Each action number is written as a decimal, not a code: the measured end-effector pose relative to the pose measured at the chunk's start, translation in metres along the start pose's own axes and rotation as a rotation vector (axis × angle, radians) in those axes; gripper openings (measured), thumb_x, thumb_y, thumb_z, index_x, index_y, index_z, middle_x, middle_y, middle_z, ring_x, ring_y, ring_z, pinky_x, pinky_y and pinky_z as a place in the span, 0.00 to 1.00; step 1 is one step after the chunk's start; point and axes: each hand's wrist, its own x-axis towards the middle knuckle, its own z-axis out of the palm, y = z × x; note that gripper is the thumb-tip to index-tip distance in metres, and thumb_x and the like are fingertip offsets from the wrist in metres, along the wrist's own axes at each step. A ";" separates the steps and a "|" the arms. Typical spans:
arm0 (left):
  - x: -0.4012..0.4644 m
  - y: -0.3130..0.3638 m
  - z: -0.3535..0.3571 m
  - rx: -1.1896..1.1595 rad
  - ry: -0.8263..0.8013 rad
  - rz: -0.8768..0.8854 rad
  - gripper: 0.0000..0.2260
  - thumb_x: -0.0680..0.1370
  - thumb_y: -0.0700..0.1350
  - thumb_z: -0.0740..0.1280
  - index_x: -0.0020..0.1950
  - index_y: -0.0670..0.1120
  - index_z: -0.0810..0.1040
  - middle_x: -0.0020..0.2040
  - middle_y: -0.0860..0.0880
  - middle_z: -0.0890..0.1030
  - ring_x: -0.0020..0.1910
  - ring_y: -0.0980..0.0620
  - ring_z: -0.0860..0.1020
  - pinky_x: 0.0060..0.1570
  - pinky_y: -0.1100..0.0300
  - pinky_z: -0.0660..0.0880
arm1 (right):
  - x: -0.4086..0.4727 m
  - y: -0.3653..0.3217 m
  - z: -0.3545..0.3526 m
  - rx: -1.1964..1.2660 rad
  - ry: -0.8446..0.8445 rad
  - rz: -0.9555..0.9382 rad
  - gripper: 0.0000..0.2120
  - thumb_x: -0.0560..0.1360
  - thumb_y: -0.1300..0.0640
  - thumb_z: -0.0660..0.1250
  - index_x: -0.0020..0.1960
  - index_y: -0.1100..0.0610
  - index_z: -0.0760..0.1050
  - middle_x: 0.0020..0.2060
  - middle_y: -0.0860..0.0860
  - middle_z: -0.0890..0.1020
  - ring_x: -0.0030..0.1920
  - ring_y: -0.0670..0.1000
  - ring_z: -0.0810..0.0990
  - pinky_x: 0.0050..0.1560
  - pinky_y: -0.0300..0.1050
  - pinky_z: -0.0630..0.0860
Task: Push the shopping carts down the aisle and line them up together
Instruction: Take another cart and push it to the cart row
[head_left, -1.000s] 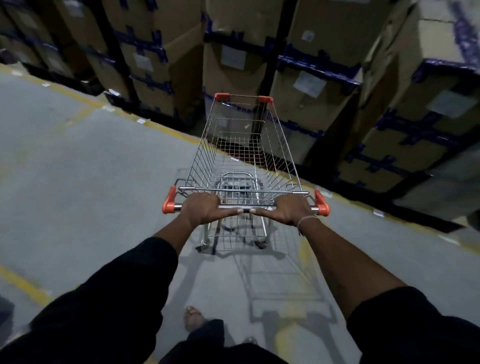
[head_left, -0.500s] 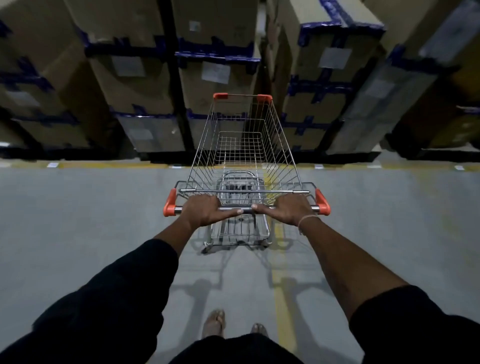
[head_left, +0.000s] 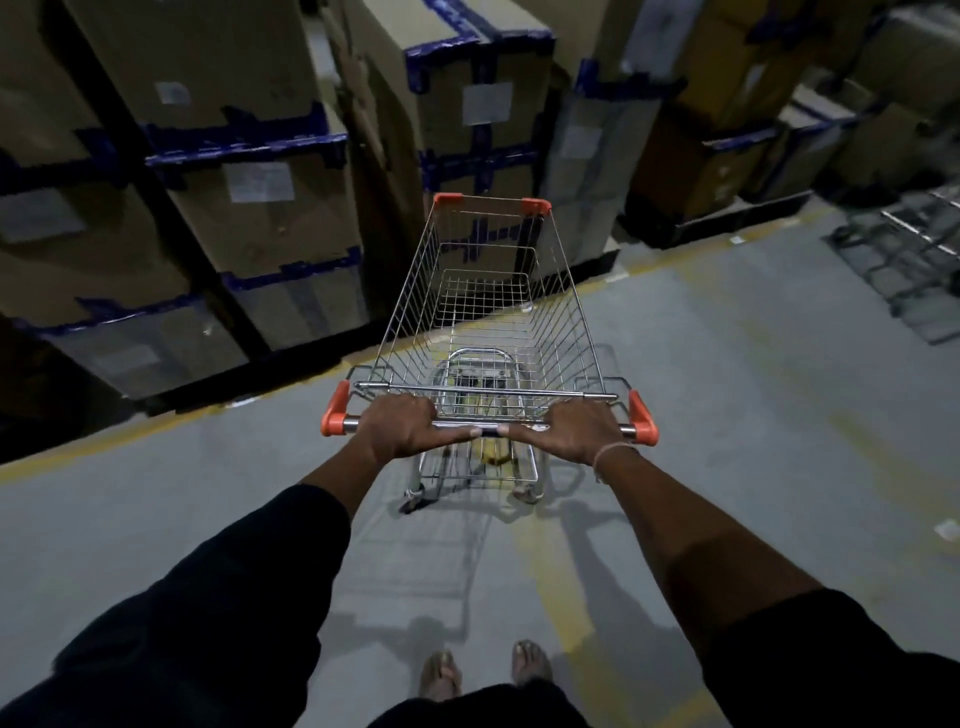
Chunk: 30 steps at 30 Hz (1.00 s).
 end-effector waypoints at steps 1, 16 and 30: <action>0.007 0.004 -0.002 0.007 -0.002 0.021 0.40 0.69 0.84 0.51 0.31 0.47 0.74 0.29 0.48 0.78 0.29 0.50 0.78 0.38 0.57 0.76 | -0.003 0.005 0.001 0.005 0.007 0.025 0.39 0.72 0.15 0.49 0.29 0.51 0.66 0.26 0.49 0.73 0.29 0.51 0.73 0.36 0.44 0.66; 0.088 0.110 -0.016 0.100 -0.014 0.335 0.41 0.68 0.84 0.52 0.32 0.46 0.76 0.28 0.49 0.77 0.31 0.49 0.79 0.39 0.56 0.76 | -0.065 0.099 0.008 0.135 0.058 0.368 0.43 0.66 0.11 0.46 0.31 0.52 0.69 0.27 0.49 0.75 0.29 0.51 0.73 0.46 0.51 0.81; 0.179 0.274 -0.021 0.158 -0.027 0.513 0.45 0.66 0.87 0.49 0.32 0.46 0.78 0.29 0.49 0.79 0.32 0.49 0.79 0.41 0.56 0.75 | -0.118 0.248 0.004 0.143 0.131 0.530 0.43 0.67 0.11 0.47 0.28 0.51 0.66 0.24 0.48 0.71 0.27 0.50 0.71 0.41 0.48 0.78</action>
